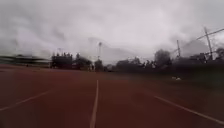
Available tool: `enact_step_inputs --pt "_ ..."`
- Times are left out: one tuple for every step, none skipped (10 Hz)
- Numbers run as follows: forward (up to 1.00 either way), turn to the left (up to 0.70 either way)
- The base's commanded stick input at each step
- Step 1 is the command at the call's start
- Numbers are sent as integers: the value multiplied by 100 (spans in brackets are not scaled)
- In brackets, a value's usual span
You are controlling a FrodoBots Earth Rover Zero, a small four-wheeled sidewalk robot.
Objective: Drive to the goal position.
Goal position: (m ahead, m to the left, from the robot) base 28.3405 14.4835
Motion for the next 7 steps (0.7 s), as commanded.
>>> enact_step_inputs --pt "70 0" --pt "70 0" --pt "70 0" --pt "70 0" --pt "70 0" --pt "70 0" --pt "70 0"
